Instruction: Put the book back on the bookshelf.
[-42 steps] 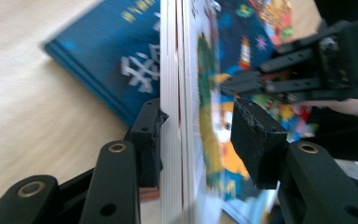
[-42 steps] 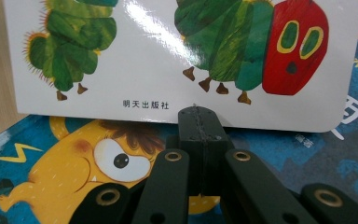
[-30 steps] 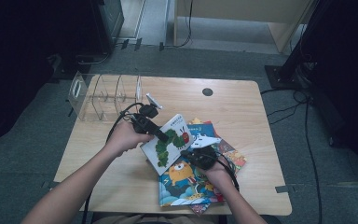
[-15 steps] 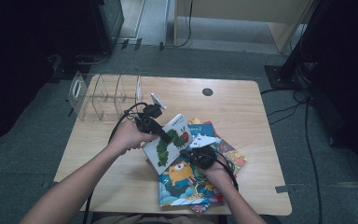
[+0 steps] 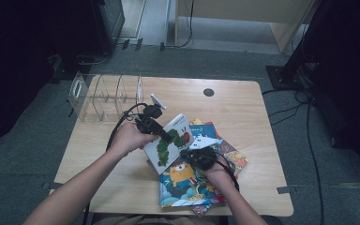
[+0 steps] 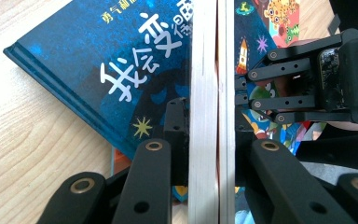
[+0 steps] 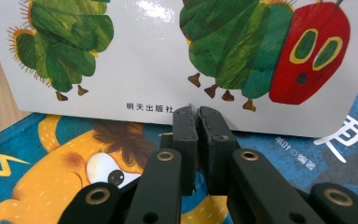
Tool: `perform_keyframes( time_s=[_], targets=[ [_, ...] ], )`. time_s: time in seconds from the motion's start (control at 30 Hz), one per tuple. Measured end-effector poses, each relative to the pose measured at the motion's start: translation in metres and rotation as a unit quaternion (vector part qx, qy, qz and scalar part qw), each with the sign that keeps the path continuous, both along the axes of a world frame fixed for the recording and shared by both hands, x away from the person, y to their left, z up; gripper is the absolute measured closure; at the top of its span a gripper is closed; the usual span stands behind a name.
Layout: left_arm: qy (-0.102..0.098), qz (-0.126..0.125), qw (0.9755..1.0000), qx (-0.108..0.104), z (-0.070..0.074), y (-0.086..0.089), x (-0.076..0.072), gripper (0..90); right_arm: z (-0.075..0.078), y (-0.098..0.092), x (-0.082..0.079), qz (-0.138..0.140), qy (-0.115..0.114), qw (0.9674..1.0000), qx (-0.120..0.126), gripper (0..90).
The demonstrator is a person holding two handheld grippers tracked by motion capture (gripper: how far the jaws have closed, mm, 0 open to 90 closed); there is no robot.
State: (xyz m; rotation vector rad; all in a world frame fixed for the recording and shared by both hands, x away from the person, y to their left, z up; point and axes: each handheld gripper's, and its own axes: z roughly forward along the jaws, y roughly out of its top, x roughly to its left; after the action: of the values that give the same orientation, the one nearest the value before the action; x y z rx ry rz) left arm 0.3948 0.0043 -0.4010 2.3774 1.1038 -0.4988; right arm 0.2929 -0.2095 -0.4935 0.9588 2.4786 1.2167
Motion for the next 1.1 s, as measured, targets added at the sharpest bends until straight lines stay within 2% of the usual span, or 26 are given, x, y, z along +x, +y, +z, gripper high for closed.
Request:
perform_keyframes(
  time_s=[0.1,0.4,0.5,0.6,0.7,0.8,1.1],
  targets=[
    [-0.007,-0.01,0.9999,-0.003,0.0,0.0,0.0,76.6,0.0,0.0,0.0,0.003,-0.003,1.0,-0.003,85.3],
    [0.0,0.001,0.9999,0.013,0.003,-0.002,-0.002,77.2,0.0,0.001,0.0,0.007,-0.007,0.9999,-0.005,82.7],
    [0.009,0.001,0.9998,0.017,0.004,-0.003,0.0,77.2,0.0,0.002,0.0,0.018,-0.011,0.9998,-0.006,74.9],
    [0.018,0.003,0.9997,0.019,0.006,-0.003,0.005,77.3,0.0,0.002,0.0,0.017,-0.015,0.9997,-0.008,66.4],
    [0.011,0.004,0.9997,0.024,0.01,-0.003,0.007,77.3,0.0,0.003,0.001,0.016,-0.016,0.9997,-0.013,60.5],
    [0.006,0.005,0.9998,0.018,0.015,-0.001,0.007,77.3,0.0,0.003,0.002,0.016,-0.022,0.9995,-0.018,55.3],
    [-0.009,0.021,0.9997,0.012,0.023,0.015,0.009,77.2,0.0,-0.002,0.006,-0.004,-0.025,0.9994,-0.024,43.7]
  ],
)
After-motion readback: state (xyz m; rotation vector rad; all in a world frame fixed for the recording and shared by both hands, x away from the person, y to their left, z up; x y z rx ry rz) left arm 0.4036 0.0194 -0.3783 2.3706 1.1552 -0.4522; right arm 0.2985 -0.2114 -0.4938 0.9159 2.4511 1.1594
